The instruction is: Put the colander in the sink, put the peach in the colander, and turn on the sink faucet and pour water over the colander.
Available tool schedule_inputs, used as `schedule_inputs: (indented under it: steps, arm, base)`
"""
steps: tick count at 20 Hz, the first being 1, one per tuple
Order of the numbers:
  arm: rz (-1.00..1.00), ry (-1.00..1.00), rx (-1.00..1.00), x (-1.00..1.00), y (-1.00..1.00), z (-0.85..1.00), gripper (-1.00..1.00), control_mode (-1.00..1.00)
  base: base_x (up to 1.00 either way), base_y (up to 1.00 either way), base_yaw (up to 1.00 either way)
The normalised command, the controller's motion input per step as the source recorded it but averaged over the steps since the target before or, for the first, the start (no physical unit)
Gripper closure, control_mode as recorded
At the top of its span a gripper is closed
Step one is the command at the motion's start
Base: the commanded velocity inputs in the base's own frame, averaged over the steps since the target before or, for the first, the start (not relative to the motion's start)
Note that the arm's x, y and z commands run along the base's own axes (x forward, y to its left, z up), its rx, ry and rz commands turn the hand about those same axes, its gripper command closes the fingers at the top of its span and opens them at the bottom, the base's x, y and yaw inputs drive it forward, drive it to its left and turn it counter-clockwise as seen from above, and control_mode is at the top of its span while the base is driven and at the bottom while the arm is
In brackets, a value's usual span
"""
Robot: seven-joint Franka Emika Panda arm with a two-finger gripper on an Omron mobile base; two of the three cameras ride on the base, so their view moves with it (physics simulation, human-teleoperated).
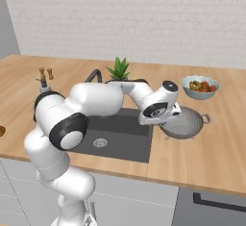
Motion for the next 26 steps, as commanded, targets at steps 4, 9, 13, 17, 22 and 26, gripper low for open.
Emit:
schedule_inputs:
  steps: [4,9,13,17,22,26]
  arm:
    - [0.48,0.00,-0.01,-0.37,0.90,0.01,1.00,-1.00]
    - [0.46,0.00,0.00,-0.21,1.00,0.04,1.00,-1.00]
    - [0.47,0.00,0.00,-0.28,0.99,0.00,1.00,-1.00]
    - [0.52,0.01,0.00,-0.21,0.80,0.00,1.00,-1.00]
    - [0.59,0.03,0.00,-0.08,0.52,0.00,1.00,-1.00]
    - [0.43,0.09,0.00,0.04,0.36,-0.06,1.00,-1.00]
  base:
    - [0.00,0.00,0.00]
    - [0.00,0.00,0.00]
    - [0.00,0.00,0.00]
    - [0.00,0.00,0.00]
    - [0.00,0.00,0.00]
    - [0.00,0.00,0.00]
